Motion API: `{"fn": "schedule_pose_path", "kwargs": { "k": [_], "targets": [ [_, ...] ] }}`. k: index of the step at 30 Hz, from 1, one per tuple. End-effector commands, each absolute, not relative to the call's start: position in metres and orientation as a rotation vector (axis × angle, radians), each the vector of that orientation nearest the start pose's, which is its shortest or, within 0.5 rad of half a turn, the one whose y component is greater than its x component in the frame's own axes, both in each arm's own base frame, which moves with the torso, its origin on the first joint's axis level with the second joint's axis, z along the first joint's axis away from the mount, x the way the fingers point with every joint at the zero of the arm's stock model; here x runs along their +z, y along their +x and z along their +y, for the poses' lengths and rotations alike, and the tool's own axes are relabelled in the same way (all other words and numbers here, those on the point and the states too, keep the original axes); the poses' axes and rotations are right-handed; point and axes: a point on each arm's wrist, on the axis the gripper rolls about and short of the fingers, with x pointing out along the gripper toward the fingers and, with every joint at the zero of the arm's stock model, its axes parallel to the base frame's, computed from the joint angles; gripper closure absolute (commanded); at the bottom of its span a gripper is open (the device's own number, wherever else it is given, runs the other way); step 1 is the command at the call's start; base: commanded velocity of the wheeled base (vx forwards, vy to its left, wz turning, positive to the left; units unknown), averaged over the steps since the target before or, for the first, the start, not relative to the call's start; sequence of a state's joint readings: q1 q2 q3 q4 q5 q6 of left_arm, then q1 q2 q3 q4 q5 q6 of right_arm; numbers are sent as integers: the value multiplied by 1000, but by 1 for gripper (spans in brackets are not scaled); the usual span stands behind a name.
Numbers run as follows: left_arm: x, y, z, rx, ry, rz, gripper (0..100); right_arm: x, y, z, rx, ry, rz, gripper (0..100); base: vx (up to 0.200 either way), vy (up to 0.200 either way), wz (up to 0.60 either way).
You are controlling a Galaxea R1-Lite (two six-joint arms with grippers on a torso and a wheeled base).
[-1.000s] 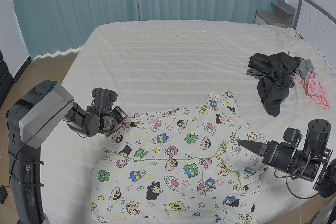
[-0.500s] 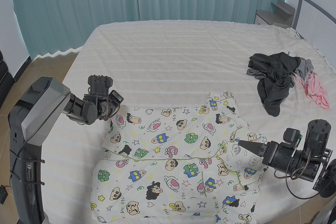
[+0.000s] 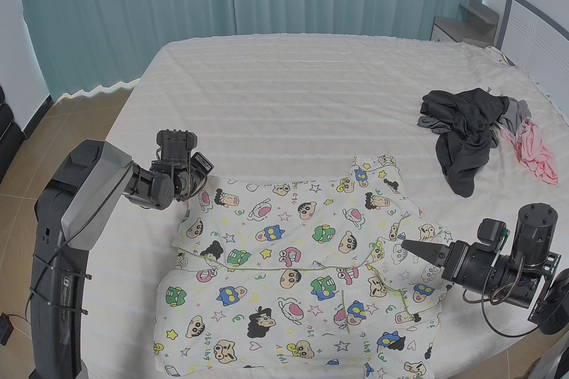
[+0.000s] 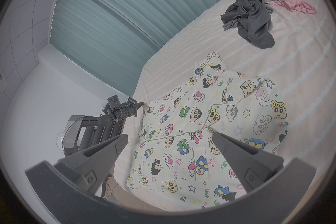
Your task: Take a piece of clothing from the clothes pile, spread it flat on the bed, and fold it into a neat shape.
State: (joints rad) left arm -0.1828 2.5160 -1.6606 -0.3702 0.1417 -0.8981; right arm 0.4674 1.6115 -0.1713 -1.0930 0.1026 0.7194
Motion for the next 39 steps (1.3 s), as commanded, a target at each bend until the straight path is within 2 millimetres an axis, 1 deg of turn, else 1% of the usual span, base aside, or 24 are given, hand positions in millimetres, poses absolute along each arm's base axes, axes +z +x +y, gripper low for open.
{"fn": "schedule_pose_path", "kwargs": {
  "k": [1, 3, 6, 7, 12, 15, 17, 20, 21, 24, 25, 26, 27, 29, 30, 31, 32, 33, 35, 36, 37, 39],
  "targets": [
    [42, 503, -83, 183, -790, 452, 100, 100, 184, 95, 411, 628, 535, 0, 0, 0, 0],
    [39, 504, -82, 183, -767, 456, 100, 101, 184, 95, 411, 629, 534, 0, 0, 0, 0],
    [43, 507, -82, 178, -767, 443, 100, 100, 184, 95, 411, 628, 535, 0, 0, 0, 0],
    [44, 507, -82, 177, -766, 442, 0, 100, 184, 95, 411, 628, 535, 0, 0, 0, 0],
    [44, 510, -80, 189, -763, 457, 0, 101, 184, 95, 407, 629, 532, 0, 0, 0, 0],
    [48, 513, -71, 219, -764, 440, 0, 101, 185, 94, 403, 631, 527, 0, 0, 0, 0],
    [49, 511, -65, 236, -765, 450, 0, 102, 186, 93, 397, 634, 517, 0, 0, 0, 0],
    [64, 507, -57, 255, -772, 456, 0, 105, 189, 89, 383, 641, 498, 0, 0, 0, 0],
    [79, 499, -49, 272, -786, 470, 0, 106, 192, 87, 370, 645, 487, 0, 0, 0, 0],
    [109, 476, -38, 239, -858, 502, 0, 111, 210, 85, 337, 655, 453, 0, 0, 0, 0],
    [115, 467, -35, 221, -880, 520, 0, 112, 216, 83, 321, 659, 444, 0, 0, 0, 0],
    [116, 465, -34, 220, -883, 523, 0, 112, 217, 83, 318, 658, 442, 0, 0, 0, 0],
    [131, 439, -29, 159, -910, 567, 0, 115, 228, 77, 283, 658, 438, 0, 0, 0, 0],
    [140, 416, -28, 104, -928, 612, 0, 116, 241, 76, 250, 652, 465, 0, 0, 0, 0],
    [144, 400, -27, 76, -936, 632, 0, 116, 253, 75, 225, 652, 481, 0, 0, 0, 0],
    [146, 395, -27, 66, -940, 634, 0, 118, 258, 74, 218, 653, 482, 0, 0, 0, 0],
    [149, 376, -27, 46, -948, 647, 0, 119, 276, 72, 191, 658, 487, 0, 0, 0, 0],
    [149, 365, -28, 41, -948, 653, 0, 118, 287, 71, 178, 659, 494, 0, 0, 0, 0],
    [144, 344, -30, 34, -947, 666, 0, 114, 313, 69, 147, 654, 508, 0, 0, 0, 0],
    [143, 339, -30, 33, -947, 667, 0, 113, 320, 68, 138, 652, 512, 0, 0, 0, 0],
    [136, 323, -36, 15, -939, 676, 0, 108, 342, 65, 108, 645, 528, 0, 0, 0, 0],
    [129, 303, -40, -7, -936, 679, 0, 100, 365, 63, 75, 645, 561, 0, 0, 0, 0]
  ]
}}
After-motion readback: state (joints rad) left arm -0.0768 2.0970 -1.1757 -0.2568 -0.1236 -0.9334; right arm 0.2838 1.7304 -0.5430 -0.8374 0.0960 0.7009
